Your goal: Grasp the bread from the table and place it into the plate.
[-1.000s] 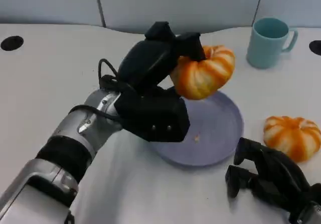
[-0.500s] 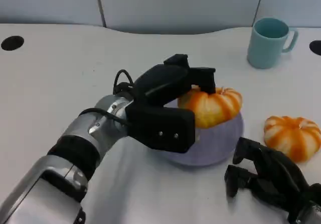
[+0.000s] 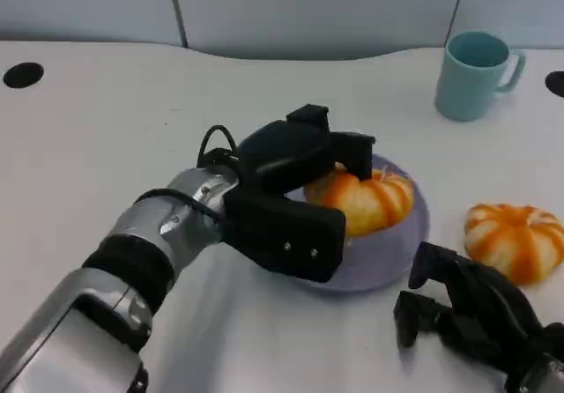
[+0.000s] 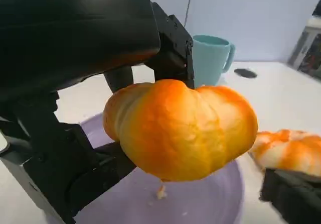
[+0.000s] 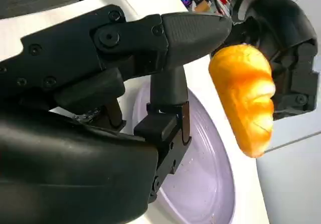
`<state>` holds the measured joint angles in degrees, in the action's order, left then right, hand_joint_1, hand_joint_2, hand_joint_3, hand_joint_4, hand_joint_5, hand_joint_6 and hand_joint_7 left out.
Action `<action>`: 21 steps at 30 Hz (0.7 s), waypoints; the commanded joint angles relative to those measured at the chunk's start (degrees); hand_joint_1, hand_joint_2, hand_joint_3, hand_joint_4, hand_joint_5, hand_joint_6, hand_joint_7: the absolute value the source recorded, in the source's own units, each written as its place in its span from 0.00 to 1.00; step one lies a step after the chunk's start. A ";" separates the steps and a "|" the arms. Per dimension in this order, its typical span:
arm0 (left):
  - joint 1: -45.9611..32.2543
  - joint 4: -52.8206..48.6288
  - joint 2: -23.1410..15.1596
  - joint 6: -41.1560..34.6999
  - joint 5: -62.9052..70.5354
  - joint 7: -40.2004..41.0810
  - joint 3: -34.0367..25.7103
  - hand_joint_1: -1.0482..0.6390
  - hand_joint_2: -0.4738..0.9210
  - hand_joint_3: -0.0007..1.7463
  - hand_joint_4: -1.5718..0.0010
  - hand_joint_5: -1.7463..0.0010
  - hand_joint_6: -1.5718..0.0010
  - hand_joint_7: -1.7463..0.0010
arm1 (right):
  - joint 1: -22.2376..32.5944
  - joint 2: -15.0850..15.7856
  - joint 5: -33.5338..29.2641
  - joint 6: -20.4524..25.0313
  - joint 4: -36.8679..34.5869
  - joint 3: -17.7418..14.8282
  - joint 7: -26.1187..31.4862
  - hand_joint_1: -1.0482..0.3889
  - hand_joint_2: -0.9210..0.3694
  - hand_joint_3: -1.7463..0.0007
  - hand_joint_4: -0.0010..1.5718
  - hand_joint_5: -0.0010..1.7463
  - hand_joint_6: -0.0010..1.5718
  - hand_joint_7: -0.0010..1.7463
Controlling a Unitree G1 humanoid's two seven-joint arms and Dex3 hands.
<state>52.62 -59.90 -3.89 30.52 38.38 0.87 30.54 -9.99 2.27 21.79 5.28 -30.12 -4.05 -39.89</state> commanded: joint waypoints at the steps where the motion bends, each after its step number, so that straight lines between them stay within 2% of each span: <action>1: 1.44 0.88 -1.27 -4.62 1.70 -2.72 1.54 0.38 0.91 0.29 0.74 0.33 0.74 0.66 | 1.65 0.23 -0.25 0.63 -1.60 -0.15 -0.51 0.39 0.00 0.81 0.48 1.00 0.41 0.91; 2: 1.99 1.19 -1.31 -7.06 3.13 -4.05 2.69 0.37 0.95 0.22 0.78 0.34 0.78 0.67 | 1.68 0.19 -0.38 0.49 -1.59 -0.12 -0.37 0.39 0.00 0.81 0.47 1.00 0.40 0.91; 4: 2.62 1.97 -1.48 -10.56 5.76 -5.00 4.74 0.27 0.99 0.17 0.95 0.59 0.95 0.70 | 1.71 0.10 -0.53 0.34 -1.58 -0.12 -0.09 0.39 0.00 0.82 0.47 1.00 0.41 0.91; 5: 2.71 2.43 -1.56 -11.82 6.74 -5.12 5.46 0.25 0.99 0.16 0.98 0.64 0.97 0.70 | 1.71 0.10 -0.59 0.32 -1.60 -0.10 -0.04 0.39 0.00 0.82 0.47 1.00 0.41 0.91; 8: 2.61 3.49 -1.39 -15.81 8.42 -6.26 6.75 0.15 1.00 0.21 1.00 0.88 1.00 0.88 | 1.81 0.18 -0.98 -0.71 -1.68 0.03 -0.17 0.39 0.00 0.82 0.47 1.00 0.40 0.90; 10: 2.45 4.10 -1.45 -17.20 8.94 -6.75 7.29 0.10 1.00 0.24 1.00 0.97 1.00 0.96 | 1.77 0.20 -0.72 -0.06 -1.58 -0.08 -0.02 0.38 0.00 0.82 0.47 1.00 0.41 0.90; 16: 1.29 6.01 -2.05 -17.13 7.17 -7.23 6.44 0.01 1.00 0.33 1.00 1.00 1.00 1.00 | 1.53 0.34 -0.60 -0.25 -2.08 -0.28 -0.53 0.38 0.00 0.81 0.47 1.00 0.41 0.91; 21: 0.57 7.09 -2.58 -16.37 6.27 -6.89 5.75 0.00 1.00 0.34 1.00 1.00 1.00 1.00 | 1.51 0.40 -0.77 -0.29 -2.01 -0.26 -0.33 0.38 0.00 0.82 0.47 1.00 0.41 0.90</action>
<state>54.08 -54.07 -5.01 13.54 45.85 -6.32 37.22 -9.90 2.07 21.73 4.00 -30.89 -4.14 -40.87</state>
